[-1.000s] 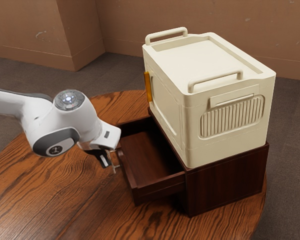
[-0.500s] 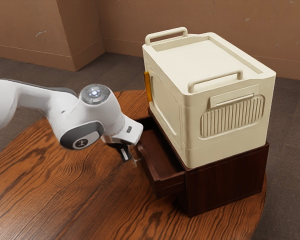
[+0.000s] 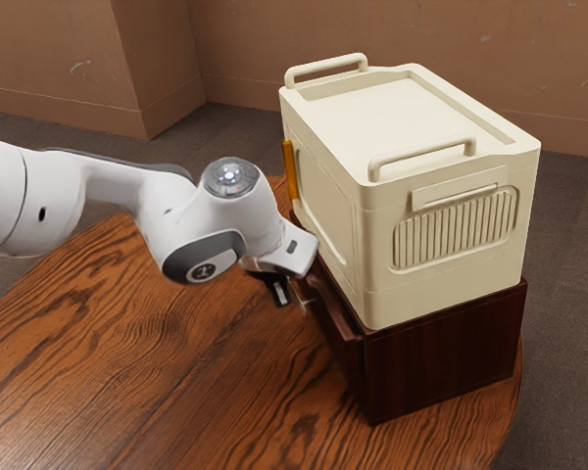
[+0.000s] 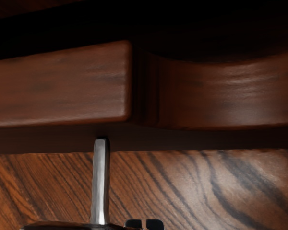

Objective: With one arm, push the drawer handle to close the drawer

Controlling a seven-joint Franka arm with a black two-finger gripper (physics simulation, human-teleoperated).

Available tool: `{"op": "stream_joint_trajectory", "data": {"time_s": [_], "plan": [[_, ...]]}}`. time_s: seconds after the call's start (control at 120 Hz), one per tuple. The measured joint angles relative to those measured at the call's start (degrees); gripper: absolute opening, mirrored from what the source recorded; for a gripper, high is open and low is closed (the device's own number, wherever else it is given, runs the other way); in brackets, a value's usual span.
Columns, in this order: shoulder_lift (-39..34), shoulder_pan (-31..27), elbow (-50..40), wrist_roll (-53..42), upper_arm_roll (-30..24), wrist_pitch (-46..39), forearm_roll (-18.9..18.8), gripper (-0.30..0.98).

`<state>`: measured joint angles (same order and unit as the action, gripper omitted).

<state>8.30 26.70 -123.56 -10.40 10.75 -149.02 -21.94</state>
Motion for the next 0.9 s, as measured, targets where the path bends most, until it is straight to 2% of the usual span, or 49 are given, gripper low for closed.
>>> {"op": "stream_joint_trajectory", "data": {"time_s": [0.383,0.45,0.583,0.633,0.717,0.767,0.833,0.9], "plan": [[2.2,-0.1,3.6,-1.1,-1.1,0.9,0.4,-0.1],[0.8,-0.3,1.7,-1.1,-1.2,0.8,2.9,-0.1],[-6.9,-2.0,-5.3,-0.3,-1.1,0.0,5.9,-0.1],[-11.0,-3.5,-6.0,1.2,-1.1,1.6,9.0,-0.1],[-18.3,-7.6,-5.5,6.9,-1.1,6.3,16.0,0.08],[-20.5,-11.9,0.9,11.9,-1.1,11.7,18.9,0.19],[-21.5,-19.2,12.4,18.7,-1.0,21.8,21.0,0.32],[-22.4,-27.1,17.4,24.1,-2.3,31.0,21.5,0.42]]}}
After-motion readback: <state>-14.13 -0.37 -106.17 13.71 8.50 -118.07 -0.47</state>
